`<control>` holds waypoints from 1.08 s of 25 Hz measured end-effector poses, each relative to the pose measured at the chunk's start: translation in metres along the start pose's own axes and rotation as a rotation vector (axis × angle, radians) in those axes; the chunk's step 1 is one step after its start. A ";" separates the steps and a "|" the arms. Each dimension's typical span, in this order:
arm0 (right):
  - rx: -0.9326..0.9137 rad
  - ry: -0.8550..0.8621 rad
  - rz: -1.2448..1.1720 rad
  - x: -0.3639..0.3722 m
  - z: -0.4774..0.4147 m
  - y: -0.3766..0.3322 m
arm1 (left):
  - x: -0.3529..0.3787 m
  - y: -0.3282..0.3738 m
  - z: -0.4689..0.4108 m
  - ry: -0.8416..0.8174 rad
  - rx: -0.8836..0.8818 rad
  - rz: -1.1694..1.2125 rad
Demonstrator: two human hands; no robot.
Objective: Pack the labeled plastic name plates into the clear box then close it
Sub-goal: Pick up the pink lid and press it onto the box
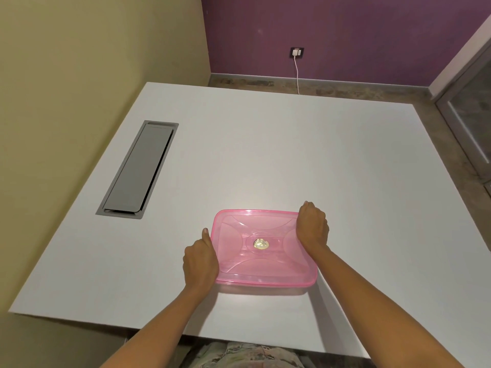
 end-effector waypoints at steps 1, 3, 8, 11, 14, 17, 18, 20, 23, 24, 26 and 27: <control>0.004 -0.004 -0.003 0.000 0.000 0.000 | 0.001 0.000 0.001 -0.001 0.004 -0.013; 0.017 -0.013 -0.019 -0.001 0.000 0.001 | -0.001 -0.001 0.003 0.021 -0.002 -0.025; 0.004 -0.018 -0.015 -0.003 0.000 -0.002 | -0.008 0.001 0.006 0.066 -0.055 0.062; -0.029 0.013 -0.019 -0.012 0.014 -0.003 | -0.009 0.000 0.007 0.075 -0.071 0.070; 0.017 0.039 -0.040 -0.011 0.047 0.008 | -0.008 -0.001 0.007 0.077 -0.076 0.077; 0.147 0.036 -0.091 -0.008 0.082 0.029 | -0.008 -0.002 0.006 0.072 -0.084 0.087; 0.177 0.010 -0.114 -0.006 0.088 0.033 | -0.007 -0.002 0.006 0.070 -0.088 0.087; 0.249 -0.022 -0.196 -0.003 0.093 0.040 | -0.006 -0.003 0.005 0.065 -0.095 0.089; 0.328 -0.025 -0.275 0.001 0.091 0.045 | -0.006 -0.003 0.005 0.067 -0.087 0.091; 0.339 -0.021 -0.282 0.003 0.091 0.045 | -0.005 -0.004 0.004 0.069 -0.085 0.093; 0.352 -0.014 -0.284 0.006 0.091 0.048 | -0.005 -0.004 0.004 0.066 -0.085 0.097; 0.355 -0.011 -0.281 0.006 0.091 0.048 | -0.005 -0.005 0.004 0.064 -0.084 0.098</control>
Point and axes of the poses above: each hand's wrist, its own z-axis away from the middle knuckle, its own x-axis out of the palm, y = z × x, the point moved 7 cm from there along -z, towards the middle knuckle, and after that the axes turned 6 degrees about -x, right-handed, at the moved point
